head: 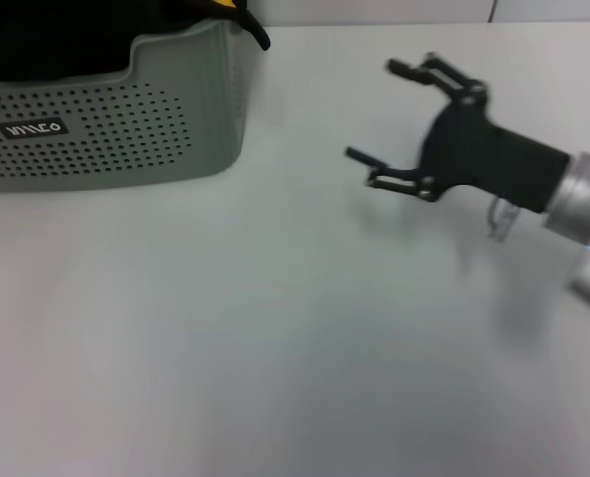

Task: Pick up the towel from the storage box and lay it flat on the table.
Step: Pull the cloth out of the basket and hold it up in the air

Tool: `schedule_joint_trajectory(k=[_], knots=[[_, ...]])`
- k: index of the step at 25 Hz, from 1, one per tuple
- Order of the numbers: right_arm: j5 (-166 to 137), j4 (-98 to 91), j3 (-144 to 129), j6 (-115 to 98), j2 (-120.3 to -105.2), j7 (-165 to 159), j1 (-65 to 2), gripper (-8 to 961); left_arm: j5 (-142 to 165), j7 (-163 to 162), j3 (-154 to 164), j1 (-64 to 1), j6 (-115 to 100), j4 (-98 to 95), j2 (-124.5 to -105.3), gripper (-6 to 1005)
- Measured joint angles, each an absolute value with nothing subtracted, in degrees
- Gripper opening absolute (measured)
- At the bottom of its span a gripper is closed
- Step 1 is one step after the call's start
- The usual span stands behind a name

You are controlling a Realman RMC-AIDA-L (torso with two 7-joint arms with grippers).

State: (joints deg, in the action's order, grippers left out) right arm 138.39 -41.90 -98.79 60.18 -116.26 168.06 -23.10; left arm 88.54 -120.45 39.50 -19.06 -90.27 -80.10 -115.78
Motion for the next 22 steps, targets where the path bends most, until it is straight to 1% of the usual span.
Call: schedule_joint_trajectory(k=[4,6,11,15,22], knots=[[139.8,-47.8,-105.6,47.7,-116.26,171.1,-24.4,866,86.4,-119.7,39.8,-19.3,-94.6,-79.8,-115.97,17],[139.6,-48.6,-107.0,44.9,-116.27,171.2,-25.6,863,86.0,-119.7,39.8,-19.3,-96.0,-79.8,-116.06,18],[139.4,-49.0,-107.4,44.0,-116.27,171.3,-27.0,705,84.8,-119.6,39.9,-19.6,-100.5,-79.8,-115.75,19],[139.2,-49.5,-107.1,43.9,-116.28,171.4,-27.5,704,84.7,-119.6,39.9,-19.7,-101.8,-79.3,-115.43,20],[137.7,-48.6,-106.6,38.4,-116.27,171.4,-32.1,705,84.9,-119.2,40.0,-20.3,-104.3,-78.3,-115.03,22]])
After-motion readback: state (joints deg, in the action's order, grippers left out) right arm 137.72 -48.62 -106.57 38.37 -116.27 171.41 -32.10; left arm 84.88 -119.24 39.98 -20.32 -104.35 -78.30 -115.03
